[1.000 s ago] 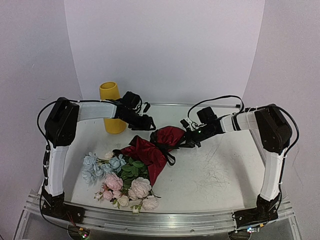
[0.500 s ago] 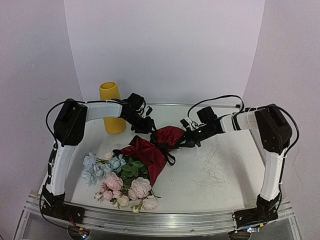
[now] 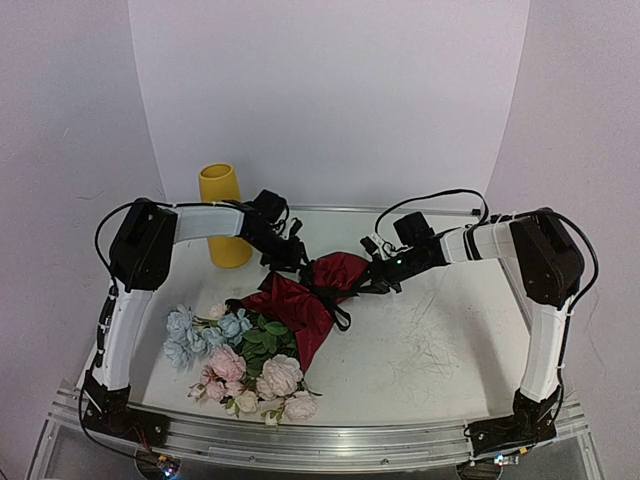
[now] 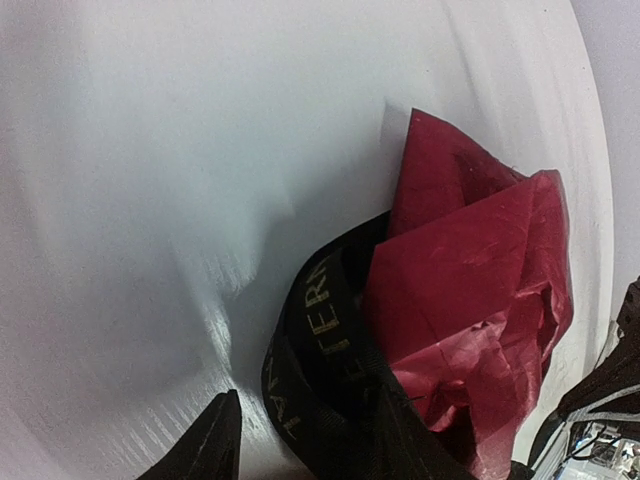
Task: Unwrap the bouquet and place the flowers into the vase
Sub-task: Untie the ribbon from the wrapping paper.
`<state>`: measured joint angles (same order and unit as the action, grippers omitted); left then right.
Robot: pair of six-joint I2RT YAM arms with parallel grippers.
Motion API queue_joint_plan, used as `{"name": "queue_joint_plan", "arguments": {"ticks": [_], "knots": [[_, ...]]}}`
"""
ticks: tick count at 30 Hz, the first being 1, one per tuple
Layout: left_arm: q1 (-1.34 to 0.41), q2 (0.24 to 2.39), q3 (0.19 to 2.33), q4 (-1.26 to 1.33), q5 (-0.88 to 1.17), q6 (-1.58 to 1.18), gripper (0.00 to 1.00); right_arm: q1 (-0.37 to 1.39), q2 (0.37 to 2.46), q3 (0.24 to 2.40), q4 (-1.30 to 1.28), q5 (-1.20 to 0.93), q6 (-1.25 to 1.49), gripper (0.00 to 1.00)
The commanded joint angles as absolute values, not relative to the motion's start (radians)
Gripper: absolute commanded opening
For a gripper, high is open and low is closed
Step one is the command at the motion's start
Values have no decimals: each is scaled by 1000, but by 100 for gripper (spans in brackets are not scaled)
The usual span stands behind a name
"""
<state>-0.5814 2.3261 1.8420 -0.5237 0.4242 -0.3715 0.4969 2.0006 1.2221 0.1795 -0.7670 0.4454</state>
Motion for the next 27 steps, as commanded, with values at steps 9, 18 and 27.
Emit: {"name": "queue_joint_plan", "arguments": {"ticks": [9,18,27], "knots": [[-578,2352,1886,-523,480,-373,17,496,2012,1263,149,-790,435,0],[-577,2276,1868,-523,368,-325,18,495,2013,1262,149,-786,436,0],[-577,2228,1842,-523,321,-304,5,496,2011,1258,149,-786,435,0]]}}
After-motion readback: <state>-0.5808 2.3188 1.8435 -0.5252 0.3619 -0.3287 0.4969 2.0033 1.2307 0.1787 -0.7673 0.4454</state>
